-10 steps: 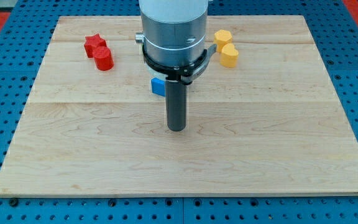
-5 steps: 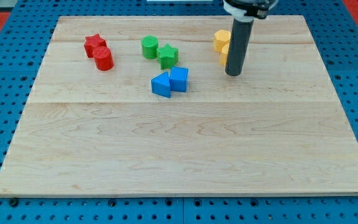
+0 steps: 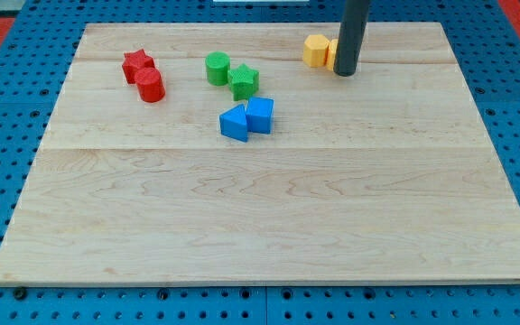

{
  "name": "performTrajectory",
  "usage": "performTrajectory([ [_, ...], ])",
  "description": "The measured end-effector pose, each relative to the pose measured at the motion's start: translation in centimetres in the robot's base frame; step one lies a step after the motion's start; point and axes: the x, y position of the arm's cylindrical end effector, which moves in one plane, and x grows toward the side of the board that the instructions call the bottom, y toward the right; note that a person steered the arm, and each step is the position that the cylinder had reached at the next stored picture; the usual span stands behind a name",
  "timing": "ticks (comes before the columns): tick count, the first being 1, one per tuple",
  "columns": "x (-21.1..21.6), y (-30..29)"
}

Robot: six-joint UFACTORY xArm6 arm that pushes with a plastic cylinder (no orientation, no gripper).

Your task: Push the yellow blocks to the top of the board

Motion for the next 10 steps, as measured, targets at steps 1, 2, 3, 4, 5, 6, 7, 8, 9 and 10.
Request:
performTrajectory([
  [1,1.4,-2.5],
  [2,-1.0,-2.4],
  [3,-2.4,-0.3],
  [4,-2.9,2.7],
  [5,0.0,3.1],
  [6,2.2,0.9],
  [7,0.6,-5.5],
  [8,-1.5,-6.2],
  [9,-3.9,-4.7],
  [10,-3.9,0.4],
])
